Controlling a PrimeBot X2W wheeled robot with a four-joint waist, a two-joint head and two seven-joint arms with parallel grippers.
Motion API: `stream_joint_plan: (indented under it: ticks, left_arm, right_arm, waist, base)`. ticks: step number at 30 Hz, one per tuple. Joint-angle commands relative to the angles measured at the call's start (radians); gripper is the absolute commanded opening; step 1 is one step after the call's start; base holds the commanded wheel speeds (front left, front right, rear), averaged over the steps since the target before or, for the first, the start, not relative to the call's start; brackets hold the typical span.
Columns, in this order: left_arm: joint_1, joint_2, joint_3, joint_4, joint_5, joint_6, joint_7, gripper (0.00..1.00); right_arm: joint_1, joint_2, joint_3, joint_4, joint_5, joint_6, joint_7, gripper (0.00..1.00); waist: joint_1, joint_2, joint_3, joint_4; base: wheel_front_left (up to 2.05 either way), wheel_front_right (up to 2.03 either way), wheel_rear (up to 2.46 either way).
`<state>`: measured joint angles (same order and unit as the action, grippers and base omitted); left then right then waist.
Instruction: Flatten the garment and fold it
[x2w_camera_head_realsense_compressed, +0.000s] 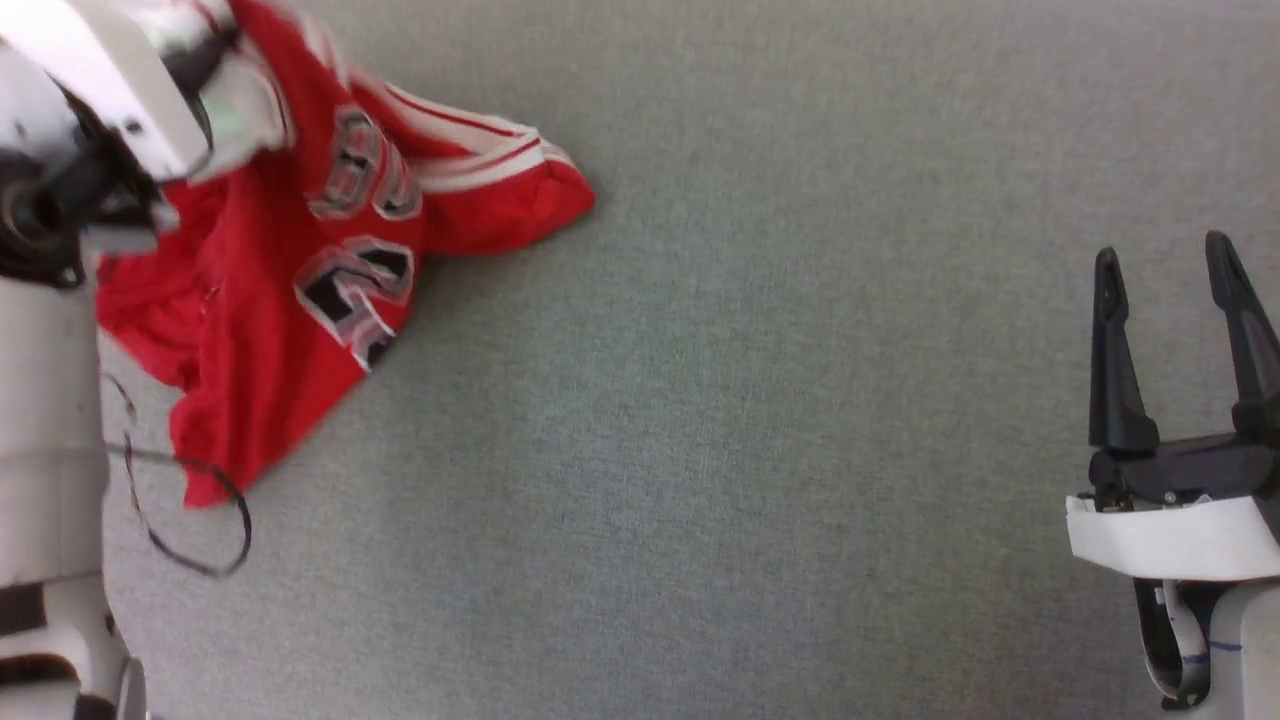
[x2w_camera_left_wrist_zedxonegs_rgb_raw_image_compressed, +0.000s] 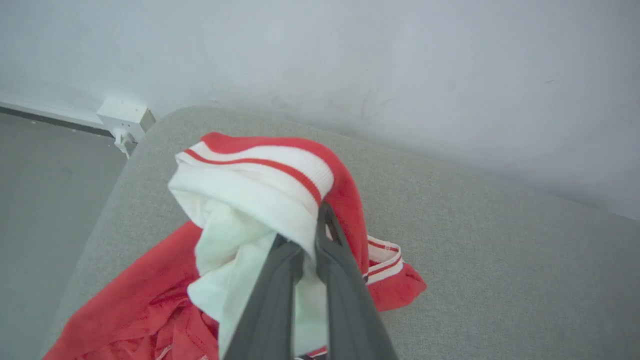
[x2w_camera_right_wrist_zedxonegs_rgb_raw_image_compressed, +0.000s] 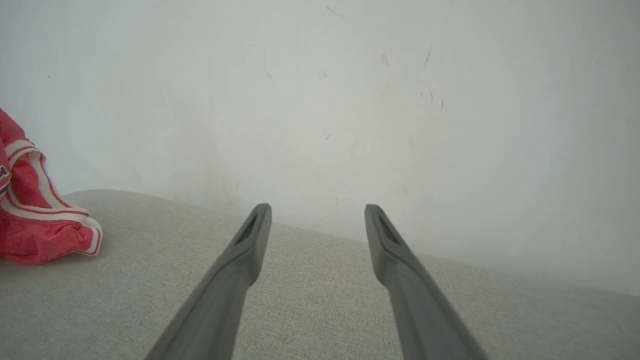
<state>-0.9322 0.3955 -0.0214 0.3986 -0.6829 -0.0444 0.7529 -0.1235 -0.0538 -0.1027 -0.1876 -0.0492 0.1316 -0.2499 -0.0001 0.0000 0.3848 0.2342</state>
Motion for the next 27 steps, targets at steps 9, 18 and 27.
stream_joint_plan:
  ticks: [9,18,27]
  left_arm:
    - [-0.133,-0.017,-0.055,-0.036,0.046,-0.054,-0.141,0.00]
    - [-0.236,-0.149,-0.127,-0.056,0.008,-0.066,-0.169,0.00]
    - [-0.217,-0.285,-0.237,-0.111,-0.003,-0.052,-0.140,0.00]
  right_arm:
    - [0.076,0.003,-0.037,0.021,0.078,-0.001,-0.011,1.00]
    - [0.147,0.003,-0.066,0.022,0.123,-0.001,-0.012,1.00]
    - [0.180,0.003,-0.072,0.008,0.138,-0.001,-0.012,1.00]
  waist:
    - [0.0001,0.0000,-0.236,-0.059]
    - [0.0001,0.0000,-0.371,-0.132]
    - [0.0001,0.0000,-0.422,-0.225]
  base:
    - [0.00,0.00,0.00]
    - [0.00,0.00,0.00]
    - [0.00,0.00,0.00]
